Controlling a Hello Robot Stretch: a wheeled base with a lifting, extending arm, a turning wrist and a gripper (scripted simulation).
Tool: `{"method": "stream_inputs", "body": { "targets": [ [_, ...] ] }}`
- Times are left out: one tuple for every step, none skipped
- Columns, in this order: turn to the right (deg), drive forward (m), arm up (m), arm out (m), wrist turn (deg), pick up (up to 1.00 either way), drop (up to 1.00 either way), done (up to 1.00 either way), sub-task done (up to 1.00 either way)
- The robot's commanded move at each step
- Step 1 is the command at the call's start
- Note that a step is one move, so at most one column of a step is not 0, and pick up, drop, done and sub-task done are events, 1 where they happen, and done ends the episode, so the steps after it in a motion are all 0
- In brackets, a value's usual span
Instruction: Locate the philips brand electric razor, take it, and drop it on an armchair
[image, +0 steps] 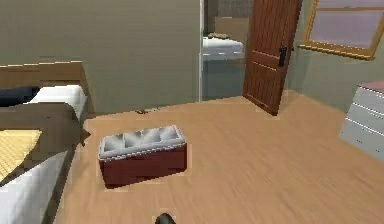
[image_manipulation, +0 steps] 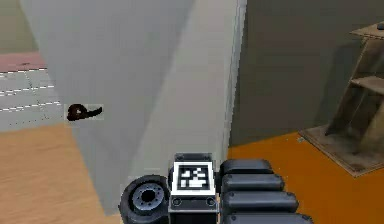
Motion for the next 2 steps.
{"method": "stream_inputs", "body": {
  "targets": [
    [0.0, 0.60, 0.00, 0.00, 0.0, 0.00, 0.00, 0.00, 0.00],
    [33.0, 0.00, 0.00, 0.00, 0.0, 0.00, 0.00, 0.00, 0.00]
  ]
}}
